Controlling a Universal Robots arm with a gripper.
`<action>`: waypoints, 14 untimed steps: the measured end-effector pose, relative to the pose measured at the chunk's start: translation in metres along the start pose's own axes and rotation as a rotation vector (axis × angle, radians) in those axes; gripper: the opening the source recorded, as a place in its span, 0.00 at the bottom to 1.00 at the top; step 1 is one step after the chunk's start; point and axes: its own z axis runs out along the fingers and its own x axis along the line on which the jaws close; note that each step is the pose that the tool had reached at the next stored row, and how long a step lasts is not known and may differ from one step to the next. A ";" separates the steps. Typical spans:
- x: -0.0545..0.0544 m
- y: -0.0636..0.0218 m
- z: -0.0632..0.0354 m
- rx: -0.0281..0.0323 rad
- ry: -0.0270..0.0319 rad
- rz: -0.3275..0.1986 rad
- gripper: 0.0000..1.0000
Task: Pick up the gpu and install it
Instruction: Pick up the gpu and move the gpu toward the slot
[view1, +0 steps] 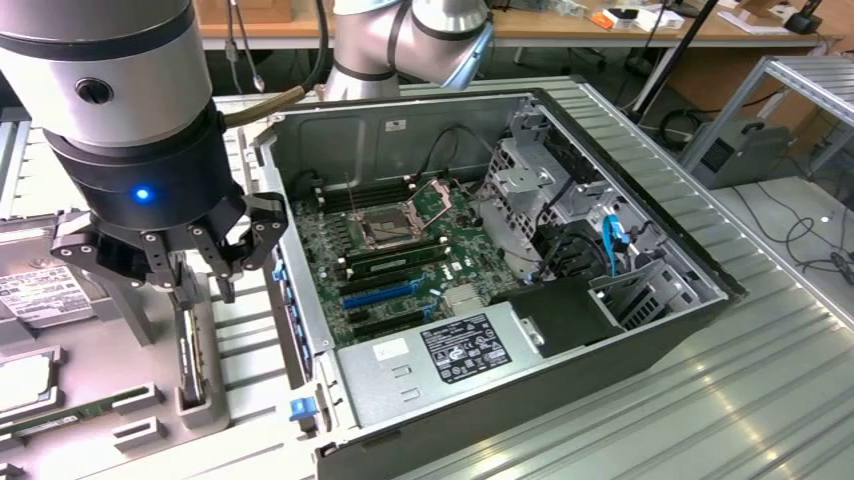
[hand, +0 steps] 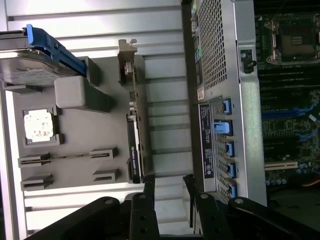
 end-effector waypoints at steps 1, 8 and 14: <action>0.000 0.0000 0.0003 0.0000 0.0000 0.000 0.36; 0.001 -0.0002 0.0033 0.0000 0.0000 0.000 0.36; 0.002 -0.0004 0.0059 0.0000 0.0000 0.000 0.36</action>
